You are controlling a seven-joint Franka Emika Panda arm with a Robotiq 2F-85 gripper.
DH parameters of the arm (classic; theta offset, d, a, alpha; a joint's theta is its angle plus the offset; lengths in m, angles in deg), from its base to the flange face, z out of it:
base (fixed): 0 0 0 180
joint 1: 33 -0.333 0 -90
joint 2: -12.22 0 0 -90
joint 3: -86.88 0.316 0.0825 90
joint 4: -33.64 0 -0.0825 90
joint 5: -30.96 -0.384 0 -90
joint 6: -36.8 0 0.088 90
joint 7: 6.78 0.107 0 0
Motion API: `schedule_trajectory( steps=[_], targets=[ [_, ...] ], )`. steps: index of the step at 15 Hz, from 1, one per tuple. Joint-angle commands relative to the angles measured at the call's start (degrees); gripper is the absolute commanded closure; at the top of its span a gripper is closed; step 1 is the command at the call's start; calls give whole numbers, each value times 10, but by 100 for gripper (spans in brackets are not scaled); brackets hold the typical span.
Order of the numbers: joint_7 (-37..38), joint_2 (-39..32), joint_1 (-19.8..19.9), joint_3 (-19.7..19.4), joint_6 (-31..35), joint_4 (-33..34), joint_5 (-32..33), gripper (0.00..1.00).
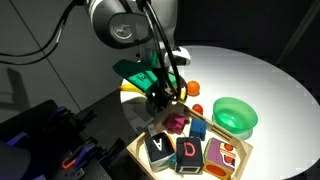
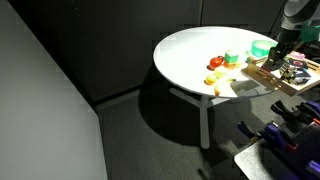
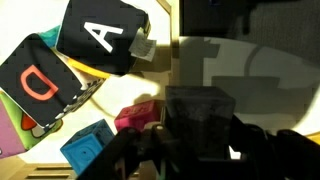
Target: Pick up the gray block and put it on the pink block
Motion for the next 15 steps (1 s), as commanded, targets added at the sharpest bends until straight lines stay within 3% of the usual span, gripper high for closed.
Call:
schedule_trajectory(
  steps=[1,8,15],
  targets=[
    [-23,-2,16,-6,-22,30,-32,74],
    [-49,-29,41,-10,-31,85,-77,74],
    [-53,-81,51,-4,-26,123,-71,74]
  ],
)
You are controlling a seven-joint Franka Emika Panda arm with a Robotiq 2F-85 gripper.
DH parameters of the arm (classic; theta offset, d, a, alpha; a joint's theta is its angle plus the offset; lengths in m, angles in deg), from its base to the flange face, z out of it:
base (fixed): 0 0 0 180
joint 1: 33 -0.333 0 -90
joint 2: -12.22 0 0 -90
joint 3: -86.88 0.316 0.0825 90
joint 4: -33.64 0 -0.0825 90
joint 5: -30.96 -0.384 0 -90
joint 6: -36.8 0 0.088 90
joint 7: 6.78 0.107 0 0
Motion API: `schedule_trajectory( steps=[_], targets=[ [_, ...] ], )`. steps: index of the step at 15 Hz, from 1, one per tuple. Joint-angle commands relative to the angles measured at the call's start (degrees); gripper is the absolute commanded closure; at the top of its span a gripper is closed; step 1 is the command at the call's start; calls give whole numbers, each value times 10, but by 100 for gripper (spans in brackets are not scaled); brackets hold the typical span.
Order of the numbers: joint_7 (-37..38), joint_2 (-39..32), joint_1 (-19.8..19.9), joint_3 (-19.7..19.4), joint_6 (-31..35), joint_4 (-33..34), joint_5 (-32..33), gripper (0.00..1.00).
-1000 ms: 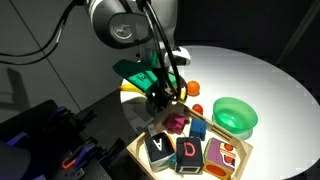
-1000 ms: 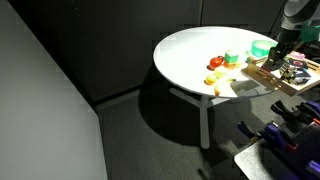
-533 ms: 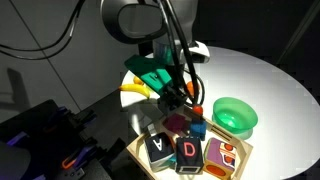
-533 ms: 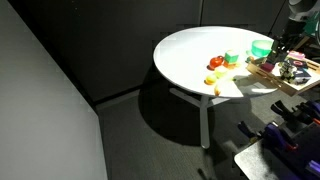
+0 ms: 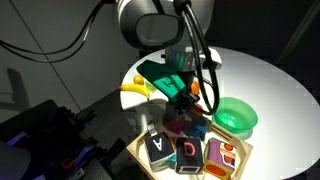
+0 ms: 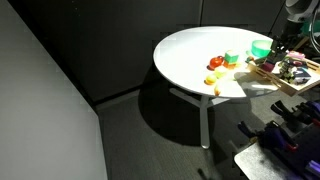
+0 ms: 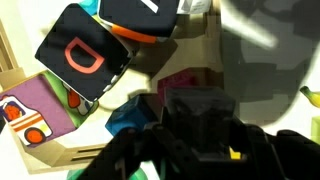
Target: Pick up the gray block and put it on the pink block
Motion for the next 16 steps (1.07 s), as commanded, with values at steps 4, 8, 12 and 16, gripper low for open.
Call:
schedule_trajectory(
  steps=[4,8,12,16],
  targets=[
    [-17,-49,13,9,-16,45,-5,74],
    [-14,-50,12,10,-15,40,2,10],
    [-15,-36,10,12,-21,28,3,0],
    [-16,-13,5,15,-20,10,5,0]
  ],
)
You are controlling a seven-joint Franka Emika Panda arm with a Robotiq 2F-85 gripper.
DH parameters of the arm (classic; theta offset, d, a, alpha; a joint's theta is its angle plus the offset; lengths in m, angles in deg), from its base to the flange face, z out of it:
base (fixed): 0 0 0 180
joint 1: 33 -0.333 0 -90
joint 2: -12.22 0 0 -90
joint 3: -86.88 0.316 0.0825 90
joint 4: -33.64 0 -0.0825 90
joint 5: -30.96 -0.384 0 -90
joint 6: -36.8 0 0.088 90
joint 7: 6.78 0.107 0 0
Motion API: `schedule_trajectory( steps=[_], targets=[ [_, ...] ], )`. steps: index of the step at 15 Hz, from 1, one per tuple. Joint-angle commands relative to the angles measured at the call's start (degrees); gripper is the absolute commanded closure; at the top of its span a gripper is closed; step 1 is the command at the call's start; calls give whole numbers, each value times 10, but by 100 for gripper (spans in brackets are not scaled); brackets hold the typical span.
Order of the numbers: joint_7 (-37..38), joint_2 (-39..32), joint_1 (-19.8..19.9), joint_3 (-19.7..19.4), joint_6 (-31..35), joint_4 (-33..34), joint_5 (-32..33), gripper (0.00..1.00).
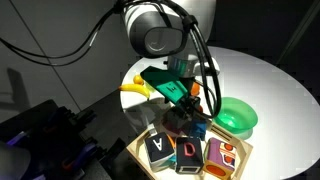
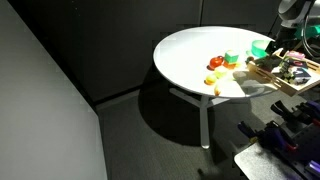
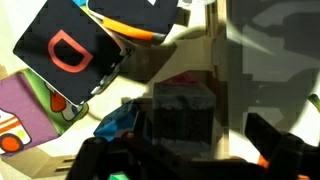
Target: Pick up the gray block and put it on the pink block
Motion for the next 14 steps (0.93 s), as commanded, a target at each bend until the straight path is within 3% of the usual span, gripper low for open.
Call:
schedule_trajectory(
  steps=[1,14],
  targets=[
    [-9,39,1,7,-17,-21,5,0],
    [67,161,-55,-1,-67,-73,27,0]
  ],
)
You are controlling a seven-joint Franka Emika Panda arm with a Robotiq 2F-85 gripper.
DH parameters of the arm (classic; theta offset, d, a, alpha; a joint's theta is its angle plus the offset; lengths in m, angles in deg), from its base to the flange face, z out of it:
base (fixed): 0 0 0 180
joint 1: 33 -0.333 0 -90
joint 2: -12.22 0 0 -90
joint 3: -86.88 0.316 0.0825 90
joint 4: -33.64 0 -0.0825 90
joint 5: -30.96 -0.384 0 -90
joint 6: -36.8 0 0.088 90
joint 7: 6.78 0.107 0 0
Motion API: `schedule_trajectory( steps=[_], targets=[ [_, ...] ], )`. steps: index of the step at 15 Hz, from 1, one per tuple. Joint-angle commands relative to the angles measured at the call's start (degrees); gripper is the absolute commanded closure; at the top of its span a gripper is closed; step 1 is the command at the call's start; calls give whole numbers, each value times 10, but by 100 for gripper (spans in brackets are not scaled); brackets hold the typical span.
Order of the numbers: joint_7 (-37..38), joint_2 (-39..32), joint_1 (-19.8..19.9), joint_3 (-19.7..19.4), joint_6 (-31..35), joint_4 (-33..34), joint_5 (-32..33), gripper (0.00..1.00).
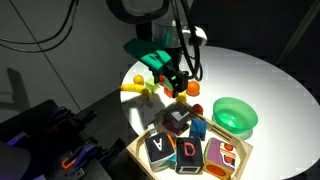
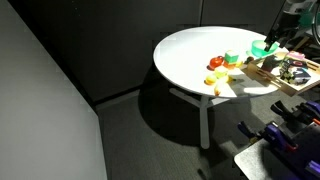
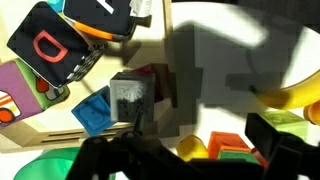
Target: Pick up the gray block and put it on the pink block
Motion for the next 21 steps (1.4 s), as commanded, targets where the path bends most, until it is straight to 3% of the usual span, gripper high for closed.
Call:
schedule_trajectory(
  steps=[1,7,15,21],
  targets=[
    [48,56,-21,-5,-22,-27,24,0],
    [128,110,-46,-2,-67,-48,69,0],
    [149,162,-61,6,-198,-66,105,0],
    [139,218,-67,15,-192,-113,112,0]
  ],
)
